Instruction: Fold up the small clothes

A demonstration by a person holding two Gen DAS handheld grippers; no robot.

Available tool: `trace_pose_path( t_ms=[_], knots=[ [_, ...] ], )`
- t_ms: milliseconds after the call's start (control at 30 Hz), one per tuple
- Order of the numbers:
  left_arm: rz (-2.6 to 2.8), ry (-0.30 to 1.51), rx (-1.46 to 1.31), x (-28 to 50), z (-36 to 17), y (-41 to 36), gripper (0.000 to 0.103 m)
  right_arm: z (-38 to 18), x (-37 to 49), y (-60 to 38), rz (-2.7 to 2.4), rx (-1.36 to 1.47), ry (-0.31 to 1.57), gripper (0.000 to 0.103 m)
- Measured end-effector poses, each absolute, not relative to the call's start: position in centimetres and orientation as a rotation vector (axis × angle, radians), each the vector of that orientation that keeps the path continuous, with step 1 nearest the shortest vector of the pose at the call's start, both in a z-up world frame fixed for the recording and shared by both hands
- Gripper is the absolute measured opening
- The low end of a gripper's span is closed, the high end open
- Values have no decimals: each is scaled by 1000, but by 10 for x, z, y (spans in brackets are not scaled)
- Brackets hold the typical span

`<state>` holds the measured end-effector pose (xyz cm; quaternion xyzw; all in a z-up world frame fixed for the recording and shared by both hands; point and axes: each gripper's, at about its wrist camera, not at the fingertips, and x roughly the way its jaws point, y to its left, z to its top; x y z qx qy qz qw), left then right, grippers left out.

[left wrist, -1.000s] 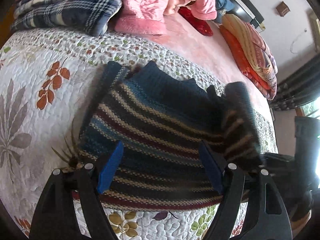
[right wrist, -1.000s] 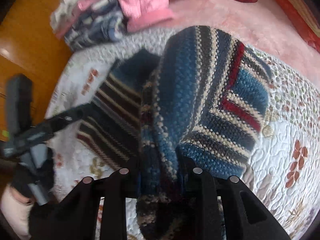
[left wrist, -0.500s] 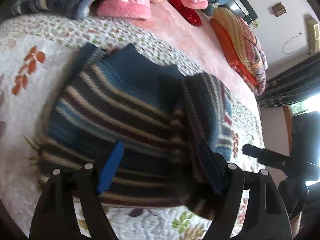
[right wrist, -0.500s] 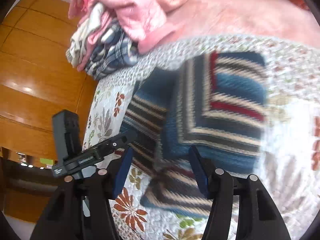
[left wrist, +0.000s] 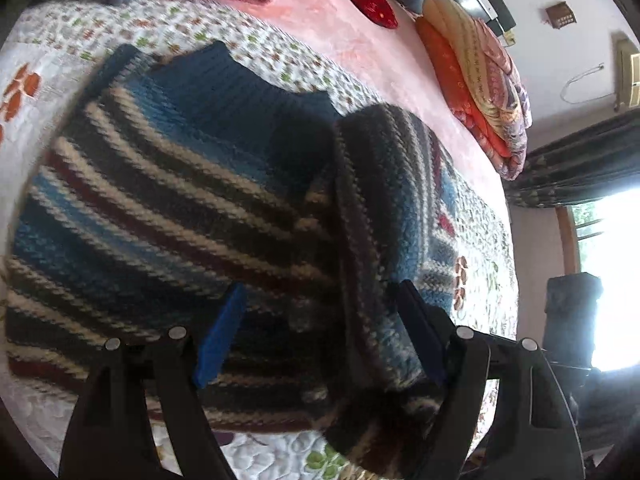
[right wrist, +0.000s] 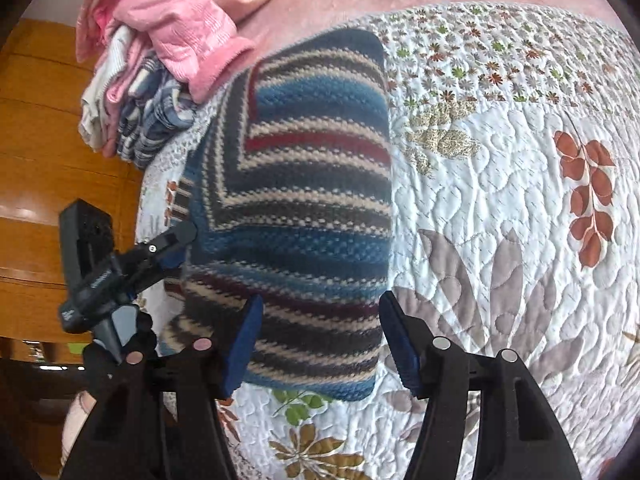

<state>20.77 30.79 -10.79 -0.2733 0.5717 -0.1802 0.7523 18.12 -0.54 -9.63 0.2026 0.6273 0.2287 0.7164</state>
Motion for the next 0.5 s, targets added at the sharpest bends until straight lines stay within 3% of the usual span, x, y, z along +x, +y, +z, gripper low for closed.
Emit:
trace_pose_path(
  t_ms=[300, 400, 500],
  knots=[
    [-472, 1269, -583, 209, -117, 280, 73, -99, 187, 2, 499, 422, 1378, 61],
    [-498, 1254, -533, 208, -111, 272, 38, -98, 187, 3, 493, 416, 1370, 61],
    [-521, 1208, -509, 207, -102, 269, 29, -97, 187, 4, 486, 402, 1360, 61]
  ],
)
